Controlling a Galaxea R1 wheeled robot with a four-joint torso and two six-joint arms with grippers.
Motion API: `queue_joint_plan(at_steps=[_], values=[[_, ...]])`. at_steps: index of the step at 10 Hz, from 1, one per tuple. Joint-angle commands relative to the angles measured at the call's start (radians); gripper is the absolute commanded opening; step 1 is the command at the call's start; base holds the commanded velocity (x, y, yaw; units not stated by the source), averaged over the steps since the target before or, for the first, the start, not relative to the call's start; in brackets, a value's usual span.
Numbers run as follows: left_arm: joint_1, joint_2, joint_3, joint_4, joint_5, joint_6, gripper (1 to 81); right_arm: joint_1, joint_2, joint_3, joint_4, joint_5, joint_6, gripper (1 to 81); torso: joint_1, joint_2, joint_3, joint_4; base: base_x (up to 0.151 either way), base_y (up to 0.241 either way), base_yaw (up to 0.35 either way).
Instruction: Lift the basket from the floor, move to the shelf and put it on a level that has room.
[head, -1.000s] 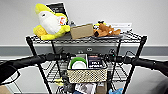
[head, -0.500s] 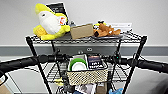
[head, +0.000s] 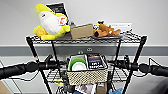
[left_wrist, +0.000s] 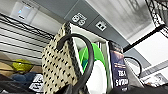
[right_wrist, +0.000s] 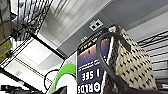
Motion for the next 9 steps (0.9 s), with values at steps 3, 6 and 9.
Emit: queue_joint_plan(at_steps=[3, 6, 9], values=[[0.008, -0.173, 0.223, 0.071, -0.035, 0.022, 81.1, 0.014, -0.237, 0.232, 0.000, 0.093, -0.009, 81.1, 0.000, 0.000, 0.000, 0.000, 0.000, 0.000, 0.000], [0.152, -0.273, 0.316, 0.139, -0.108, 0.022, 81.1, -0.116, -0.364, 0.338, -0.040, 0.128, -0.015, 81.1, 0.000, 0.000, 0.000, 0.000, 0.000, 0.000, 0.000], [0.376, -0.279, 0.320, 0.237, -0.214, 0.022, 81.1, -0.314, -0.391, 0.357, -0.100, 0.138, -0.015, 81.1, -0.002, -0.001, 0.001, 0.000, 0.000, 0.000, 0.000]])
